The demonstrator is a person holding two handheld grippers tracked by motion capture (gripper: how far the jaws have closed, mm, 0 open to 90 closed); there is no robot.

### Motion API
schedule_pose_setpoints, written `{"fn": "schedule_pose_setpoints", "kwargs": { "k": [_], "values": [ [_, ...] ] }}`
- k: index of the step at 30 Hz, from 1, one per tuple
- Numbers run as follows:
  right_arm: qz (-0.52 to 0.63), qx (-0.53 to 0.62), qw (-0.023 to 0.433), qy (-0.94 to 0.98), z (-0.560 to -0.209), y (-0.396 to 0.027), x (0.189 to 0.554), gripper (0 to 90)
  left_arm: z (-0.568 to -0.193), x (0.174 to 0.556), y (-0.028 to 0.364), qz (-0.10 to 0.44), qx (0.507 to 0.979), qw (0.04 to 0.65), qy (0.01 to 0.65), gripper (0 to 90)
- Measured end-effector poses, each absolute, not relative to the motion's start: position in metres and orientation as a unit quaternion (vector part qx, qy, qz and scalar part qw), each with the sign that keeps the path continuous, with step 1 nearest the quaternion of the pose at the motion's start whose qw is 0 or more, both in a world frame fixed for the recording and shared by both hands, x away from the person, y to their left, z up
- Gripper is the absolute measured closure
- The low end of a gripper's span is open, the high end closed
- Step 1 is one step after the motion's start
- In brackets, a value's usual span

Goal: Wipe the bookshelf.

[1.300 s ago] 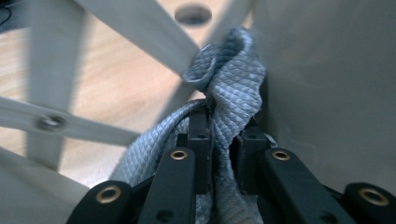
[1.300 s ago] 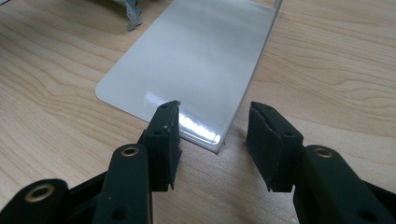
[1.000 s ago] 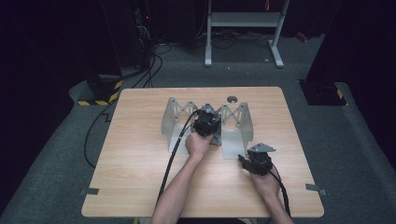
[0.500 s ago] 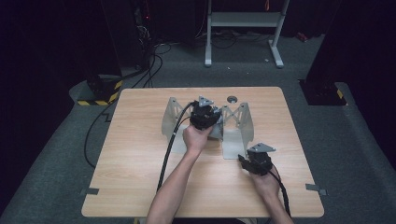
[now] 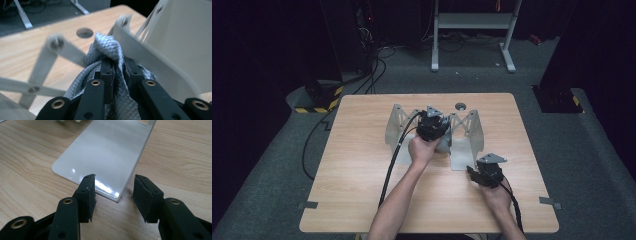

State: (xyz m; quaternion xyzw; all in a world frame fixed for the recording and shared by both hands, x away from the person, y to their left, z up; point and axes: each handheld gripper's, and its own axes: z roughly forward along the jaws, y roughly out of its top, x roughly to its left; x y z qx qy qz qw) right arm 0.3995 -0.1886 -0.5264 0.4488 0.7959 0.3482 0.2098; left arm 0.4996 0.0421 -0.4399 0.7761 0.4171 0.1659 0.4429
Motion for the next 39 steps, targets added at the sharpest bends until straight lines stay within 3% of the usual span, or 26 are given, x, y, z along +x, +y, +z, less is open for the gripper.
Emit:
{"fn": "schedule_pose_setpoints", "kwargs": {
  "k": [14,18,31,39],
  "values": [
    [0.348,0.447,0.210,0.797,-0.527,-0.188,0.400,52.3,-0.484,0.500,0.035,0.149,0.811,0.377,0.422,79.5],
    [0.349,0.447,0.209,0.797,-0.527,-0.188,0.400,51.9,-0.492,0.501,0.034,0.138,0.809,0.382,0.425,79.5],
    [0.348,0.446,0.209,0.798,-0.526,-0.188,0.400,51.9,-0.415,0.483,0.047,0.182,0.772,0.474,0.383,79.4],
    [0.348,0.446,0.208,0.798,-0.526,-0.188,0.400,51.8,-0.403,0.486,0.047,0.189,0.766,0.486,0.376,79.1]
  ]
}}
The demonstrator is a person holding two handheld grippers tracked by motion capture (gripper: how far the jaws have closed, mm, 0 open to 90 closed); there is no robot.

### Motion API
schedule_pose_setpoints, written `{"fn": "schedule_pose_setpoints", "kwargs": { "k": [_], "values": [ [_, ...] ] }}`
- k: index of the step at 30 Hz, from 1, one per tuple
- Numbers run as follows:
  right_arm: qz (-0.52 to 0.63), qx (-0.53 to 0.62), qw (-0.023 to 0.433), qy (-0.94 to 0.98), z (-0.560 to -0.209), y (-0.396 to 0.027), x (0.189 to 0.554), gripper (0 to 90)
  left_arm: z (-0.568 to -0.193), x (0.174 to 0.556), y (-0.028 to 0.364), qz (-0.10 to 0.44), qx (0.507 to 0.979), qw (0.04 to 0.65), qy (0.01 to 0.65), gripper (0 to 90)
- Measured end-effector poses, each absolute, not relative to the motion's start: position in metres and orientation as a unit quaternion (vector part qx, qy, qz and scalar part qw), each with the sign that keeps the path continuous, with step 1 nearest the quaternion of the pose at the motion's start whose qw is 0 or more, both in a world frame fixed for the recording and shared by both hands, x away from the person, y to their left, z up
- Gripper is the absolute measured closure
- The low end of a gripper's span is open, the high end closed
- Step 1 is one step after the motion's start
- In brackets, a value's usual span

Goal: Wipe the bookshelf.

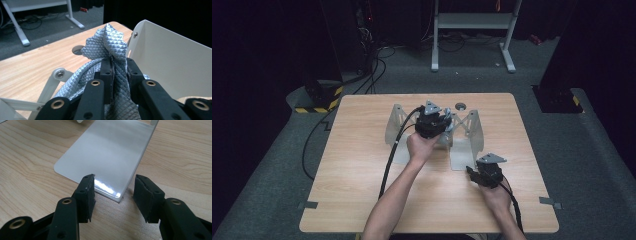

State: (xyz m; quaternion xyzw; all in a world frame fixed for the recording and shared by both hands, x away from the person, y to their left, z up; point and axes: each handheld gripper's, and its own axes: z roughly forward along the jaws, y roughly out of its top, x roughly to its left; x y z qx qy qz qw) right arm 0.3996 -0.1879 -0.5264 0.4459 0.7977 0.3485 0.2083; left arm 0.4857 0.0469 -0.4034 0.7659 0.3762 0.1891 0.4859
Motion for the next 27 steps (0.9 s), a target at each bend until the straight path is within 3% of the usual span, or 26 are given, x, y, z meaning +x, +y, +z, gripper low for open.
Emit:
{"fn": "schedule_pose_setpoints", "kwargs": {
  "k": [27],
  "values": [
    [0.349,0.445,0.208,0.798,-0.526,-0.188,0.399,52.3,-0.476,0.500,0.033,0.138,0.812,0.403,0.400,79.1]
  ]
}}
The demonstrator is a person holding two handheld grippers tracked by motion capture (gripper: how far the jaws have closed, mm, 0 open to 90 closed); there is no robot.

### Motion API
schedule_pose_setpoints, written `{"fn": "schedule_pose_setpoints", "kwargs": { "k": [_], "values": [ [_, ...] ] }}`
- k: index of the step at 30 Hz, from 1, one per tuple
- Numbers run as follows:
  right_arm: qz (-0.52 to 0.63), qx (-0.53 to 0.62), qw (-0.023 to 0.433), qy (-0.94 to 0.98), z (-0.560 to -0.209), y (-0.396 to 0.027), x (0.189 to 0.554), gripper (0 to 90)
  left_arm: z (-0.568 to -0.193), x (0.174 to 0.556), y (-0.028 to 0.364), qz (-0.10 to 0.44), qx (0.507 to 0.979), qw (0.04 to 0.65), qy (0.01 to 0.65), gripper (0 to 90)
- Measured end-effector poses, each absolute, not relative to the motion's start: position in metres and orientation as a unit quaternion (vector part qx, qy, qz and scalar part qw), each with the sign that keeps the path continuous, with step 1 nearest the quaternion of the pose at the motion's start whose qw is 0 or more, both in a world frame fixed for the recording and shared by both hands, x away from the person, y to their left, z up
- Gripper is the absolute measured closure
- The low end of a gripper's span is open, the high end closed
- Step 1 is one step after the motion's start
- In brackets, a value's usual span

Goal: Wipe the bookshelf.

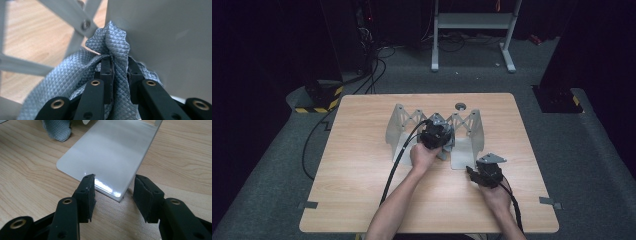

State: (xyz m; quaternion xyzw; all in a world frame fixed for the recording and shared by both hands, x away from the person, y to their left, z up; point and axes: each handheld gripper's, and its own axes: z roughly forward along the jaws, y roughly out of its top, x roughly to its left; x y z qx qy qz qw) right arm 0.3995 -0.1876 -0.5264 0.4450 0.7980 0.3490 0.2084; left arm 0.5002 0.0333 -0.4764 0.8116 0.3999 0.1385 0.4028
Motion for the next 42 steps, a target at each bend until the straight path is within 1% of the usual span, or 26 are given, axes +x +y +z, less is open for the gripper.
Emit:
{"fn": "schedule_pose_setpoints", "kwargs": {
  "k": [3,13,18,24,27,30,32,36,42],
  "values": [
    [0.349,0.445,0.208,0.798,-0.526,-0.188,0.399,52.4,-0.472,0.497,0.033,0.140,0.812,0.406,0.395,79.1],
    [0.348,0.444,0.208,0.799,-0.526,-0.188,0.399,52.4,-0.430,0.480,0.038,0.161,0.793,0.457,0.369,79.1],
    [0.349,0.445,0.208,0.798,-0.526,-0.188,0.399,52.4,-0.420,0.472,0.041,0.163,0.788,0.471,0.360,79.0],
    [0.349,0.445,0.208,0.798,-0.526,-0.187,0.400,52.3,-0.406,0.459,0.037,0.182,0.790,0.477,0.340,78.8],
    [0.349,0.445,0.208,0.798,-0.526,-0.187,0.399,52.3,-0.410,0.459,0.036,0.183,0.791,0.474,0.340,78.7],
    [0.349,0.445,0.208,0.798,-0.526,-0.187,0.399,52.2,-0.417,0.462,0.039,0.172,0.784,0.482,0.352,78.5],
    [0.349,0.445,0.208,0.798,-0.526,-0.187,0.399,52.2,-0.423,0.465,0.039,0.173,0.789,0.470,0.357,78.5],
    [0.349,0.444,0.208,0.798,-0.526,-0.187,0.399,52.1,-0.438,0.471,0.038,0.155,0.793,0.460,0.368,78.5],
    [0.349,0.445,0.207,0.799,-0.526,-0.187,0.399,51.9,-0.461,0.486,0.034,0.147,0.805,0.429,0.383,78.5]
  ]
}}
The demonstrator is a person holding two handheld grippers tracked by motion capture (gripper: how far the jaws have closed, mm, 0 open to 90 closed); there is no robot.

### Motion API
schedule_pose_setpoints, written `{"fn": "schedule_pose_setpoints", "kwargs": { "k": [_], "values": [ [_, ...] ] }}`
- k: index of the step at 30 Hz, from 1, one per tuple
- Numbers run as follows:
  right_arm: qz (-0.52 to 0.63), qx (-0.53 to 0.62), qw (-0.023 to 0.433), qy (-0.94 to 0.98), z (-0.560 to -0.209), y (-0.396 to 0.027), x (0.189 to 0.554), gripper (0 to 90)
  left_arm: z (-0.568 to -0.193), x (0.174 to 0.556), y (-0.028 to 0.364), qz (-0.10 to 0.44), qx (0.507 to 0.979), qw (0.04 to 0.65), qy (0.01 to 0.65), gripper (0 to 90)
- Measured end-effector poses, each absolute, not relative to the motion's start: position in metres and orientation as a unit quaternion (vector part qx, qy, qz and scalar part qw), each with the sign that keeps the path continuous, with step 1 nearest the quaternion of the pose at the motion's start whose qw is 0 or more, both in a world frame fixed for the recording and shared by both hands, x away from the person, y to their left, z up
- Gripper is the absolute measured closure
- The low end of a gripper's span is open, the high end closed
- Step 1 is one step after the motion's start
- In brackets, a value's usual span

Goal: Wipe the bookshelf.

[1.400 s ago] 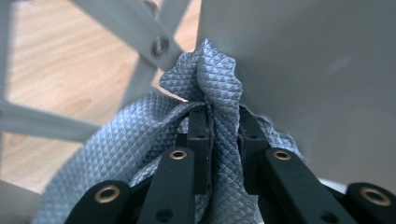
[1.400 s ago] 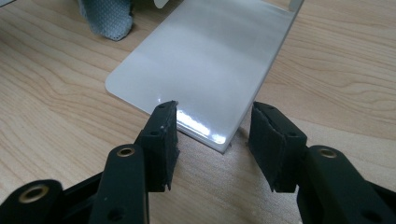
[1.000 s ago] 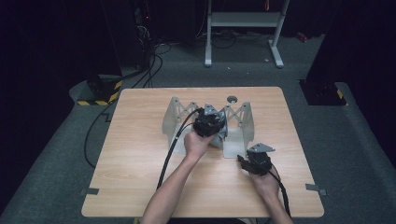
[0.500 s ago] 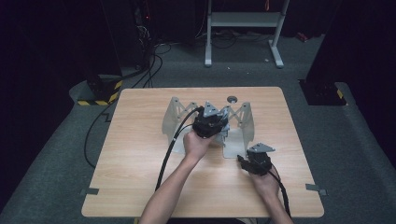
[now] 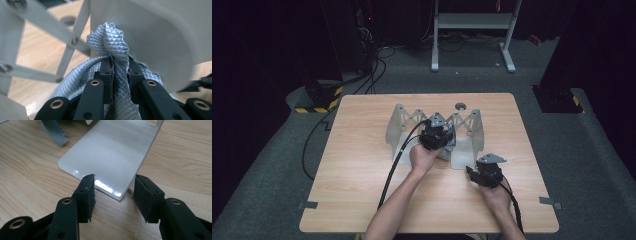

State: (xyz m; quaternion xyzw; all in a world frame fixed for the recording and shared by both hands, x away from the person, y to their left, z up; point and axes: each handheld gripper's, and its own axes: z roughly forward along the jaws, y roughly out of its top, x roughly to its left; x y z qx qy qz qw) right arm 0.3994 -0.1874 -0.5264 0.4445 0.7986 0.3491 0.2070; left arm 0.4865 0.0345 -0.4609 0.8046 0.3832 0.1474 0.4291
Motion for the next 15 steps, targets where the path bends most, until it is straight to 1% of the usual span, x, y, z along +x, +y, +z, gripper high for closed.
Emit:
{"fn": "schedule_pose_setpoints", "kwargs": {
  "k": [6,10,15],
  "values": [
    [0.349,0.444,0.207,0.799,-0.526,-0.187,0.399,51.7,-0.482,0.494,0.029,0.137,0.821,0.391,0.392,78.5],
    [0.349,0.444,0.207,0.799,-0.526,-0.187,0.399,51.5,-0.491,0.495,0.028,0.126,0.828,0.378,0.395,78.5],
    [0.349,0.444,0.207,0.799,-0.526,-0.187,0.399,51.2,-0.481,0.484,0.028,0.155,0.832,0.382,0.371,78.6]
  ]
}}
